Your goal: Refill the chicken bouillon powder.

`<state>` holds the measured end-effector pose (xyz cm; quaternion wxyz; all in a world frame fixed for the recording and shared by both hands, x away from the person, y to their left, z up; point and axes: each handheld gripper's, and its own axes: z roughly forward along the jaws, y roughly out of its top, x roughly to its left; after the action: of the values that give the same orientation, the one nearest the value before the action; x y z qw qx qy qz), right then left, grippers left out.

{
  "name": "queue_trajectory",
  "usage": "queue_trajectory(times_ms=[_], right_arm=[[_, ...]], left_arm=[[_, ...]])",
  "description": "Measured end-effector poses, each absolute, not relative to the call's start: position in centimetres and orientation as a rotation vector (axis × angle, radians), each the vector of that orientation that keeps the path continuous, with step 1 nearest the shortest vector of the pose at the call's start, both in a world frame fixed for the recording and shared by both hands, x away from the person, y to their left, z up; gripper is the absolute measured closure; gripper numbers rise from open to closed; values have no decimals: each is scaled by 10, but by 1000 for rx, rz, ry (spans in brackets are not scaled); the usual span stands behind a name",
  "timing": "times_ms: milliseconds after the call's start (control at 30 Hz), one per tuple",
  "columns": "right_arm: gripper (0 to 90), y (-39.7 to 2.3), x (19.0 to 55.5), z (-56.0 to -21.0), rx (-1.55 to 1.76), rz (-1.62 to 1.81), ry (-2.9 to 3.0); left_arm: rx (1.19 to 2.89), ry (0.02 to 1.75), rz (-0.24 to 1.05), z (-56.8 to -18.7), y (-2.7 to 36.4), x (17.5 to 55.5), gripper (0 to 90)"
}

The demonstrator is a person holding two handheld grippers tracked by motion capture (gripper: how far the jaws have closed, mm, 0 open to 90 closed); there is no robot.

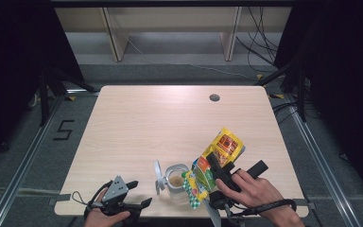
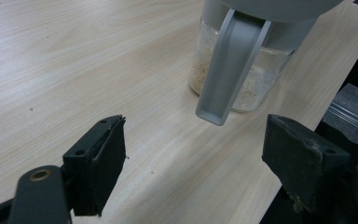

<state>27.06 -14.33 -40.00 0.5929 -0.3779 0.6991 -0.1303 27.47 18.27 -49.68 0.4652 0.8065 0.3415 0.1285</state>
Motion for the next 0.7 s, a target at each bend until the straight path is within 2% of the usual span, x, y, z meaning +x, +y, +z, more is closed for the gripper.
queue_trajectory(times_ms=[700], right_arm=[[571,-143,271,-399,-889,-304,1623]], left_arm=[[1984,840,317,-497,183,275,207]])
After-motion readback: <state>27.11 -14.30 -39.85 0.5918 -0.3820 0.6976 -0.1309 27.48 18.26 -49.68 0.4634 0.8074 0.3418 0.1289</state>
